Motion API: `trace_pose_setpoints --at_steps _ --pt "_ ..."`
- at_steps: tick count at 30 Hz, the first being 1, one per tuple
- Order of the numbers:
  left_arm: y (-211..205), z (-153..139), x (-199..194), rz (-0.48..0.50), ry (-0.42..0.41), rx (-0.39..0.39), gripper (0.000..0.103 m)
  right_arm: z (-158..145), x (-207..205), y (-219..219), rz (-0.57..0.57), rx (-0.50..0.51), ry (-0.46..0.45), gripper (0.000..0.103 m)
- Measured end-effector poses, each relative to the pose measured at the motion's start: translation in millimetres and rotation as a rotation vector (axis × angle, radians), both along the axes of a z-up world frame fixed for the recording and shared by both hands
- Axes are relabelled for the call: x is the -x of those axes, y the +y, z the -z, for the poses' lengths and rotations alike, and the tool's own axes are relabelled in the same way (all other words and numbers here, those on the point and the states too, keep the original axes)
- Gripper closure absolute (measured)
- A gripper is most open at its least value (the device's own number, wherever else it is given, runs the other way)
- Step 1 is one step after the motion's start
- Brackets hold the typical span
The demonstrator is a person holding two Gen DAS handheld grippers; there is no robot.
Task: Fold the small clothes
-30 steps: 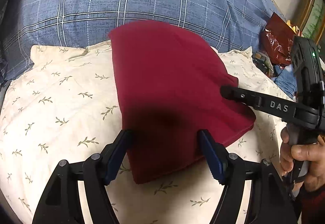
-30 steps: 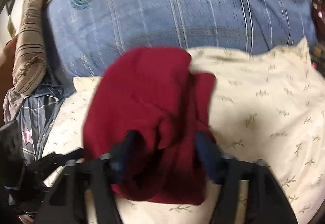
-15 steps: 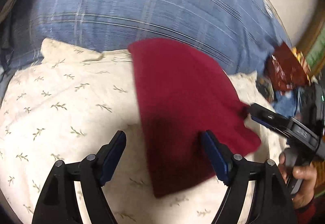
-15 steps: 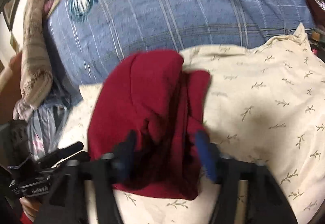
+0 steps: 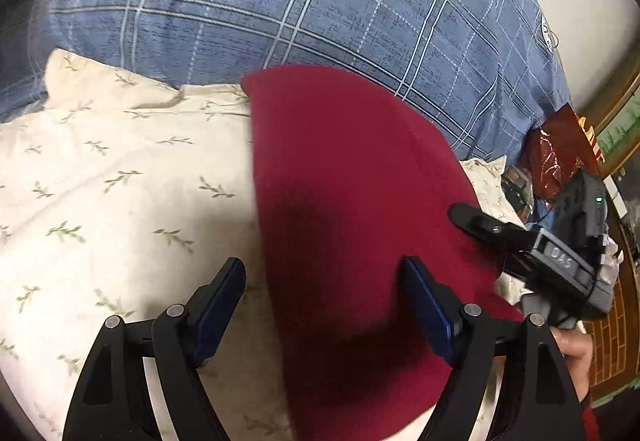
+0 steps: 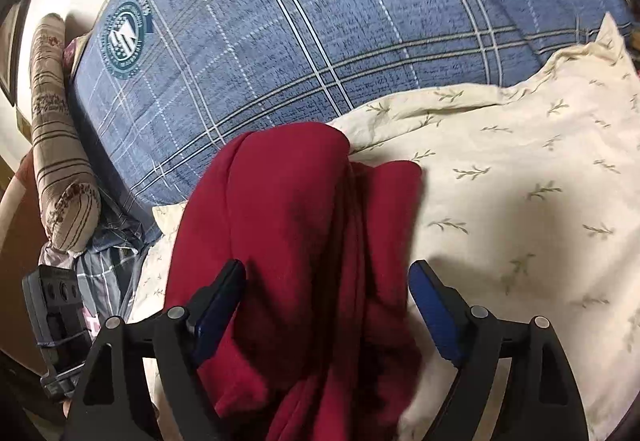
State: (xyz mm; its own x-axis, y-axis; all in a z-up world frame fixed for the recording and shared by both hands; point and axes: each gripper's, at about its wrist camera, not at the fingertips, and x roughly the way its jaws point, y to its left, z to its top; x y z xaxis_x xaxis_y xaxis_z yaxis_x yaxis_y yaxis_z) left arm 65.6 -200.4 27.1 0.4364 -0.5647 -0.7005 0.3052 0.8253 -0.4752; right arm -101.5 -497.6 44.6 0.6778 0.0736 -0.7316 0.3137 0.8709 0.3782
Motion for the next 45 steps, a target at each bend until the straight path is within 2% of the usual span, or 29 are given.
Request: trace_pose_setpoints --at_steps 5,8,9,12,15,16,19,21,27,35,38,45 --pt "-12.9 15.2 -19.1 0.02 0.015 0.011 0.019 14.4 -12.6 -7.9 -0.02 -0.074 -0.01 0.013" --pt "-21.3 17.4 -26.0 0.042 0.003 0.01 0.02 17.7 -18.1 -5.7 -0.047 -0.069 -0.009 0.014" --pt "-23.7 18.9 -28.4 0.047 0.004 0.012 0.028 18.2 -19.5 -4.1 -0.057 -0.064 -0.013 0.016" --pt "-27.9 17.5 -29.3 0.036 -0.004 0.005 0.041 14.6 -17.0 0.8 -0.079 -0.048 -0.039 0.04" --pt "-23.4 5.4 -18.9 0.042 -0.019 0.009 0.058 5.1 -11.1 11.1 -0.07 -0.015 -0.05 0.048" --pt "-21.0 -0.3 -14.6 0.051 -0.024 0.014 0.061 1.6 -9.4 15.1 -0.068 -0.014 -0.051 0.049" --pt "-10.3 -14.7 1.8 0.052 -0.002 0.014 0.062 -16.3 2.5 26.1 -0.077 -0.039 -0.083 0.051" --pt "-0.4 -19.0 11.4 0.045 0.029 0.025 0.062 -28.1 11.0 39.0 -0.083 -0.06 -0.071 0.051" --pt "32.0 -37.1 61.7 0.024 -0.001 -0.022 0.062 -47.1 41.4 86.9 -0.139 -0.055 -0.067 0.051" --pt "52.1 -38.1 111.0 -0.005 -0.008 -0.083 0.062 -29.7 76.8 130.1 -0.175 -0.103 -0.043 0.051" --pt "56.9 -31.0 122.1 -0.015 0.009 -0.084 0.062 -20.2 85.4 136.3 -0.178 -0.104 -0.023 0.051" --pt "61.1 -23.6 153.7 -0.028 -0.017 -0.12 0.06 -6.8 97.1 137.7 -0.167 -0.098 -0.009 0.051"
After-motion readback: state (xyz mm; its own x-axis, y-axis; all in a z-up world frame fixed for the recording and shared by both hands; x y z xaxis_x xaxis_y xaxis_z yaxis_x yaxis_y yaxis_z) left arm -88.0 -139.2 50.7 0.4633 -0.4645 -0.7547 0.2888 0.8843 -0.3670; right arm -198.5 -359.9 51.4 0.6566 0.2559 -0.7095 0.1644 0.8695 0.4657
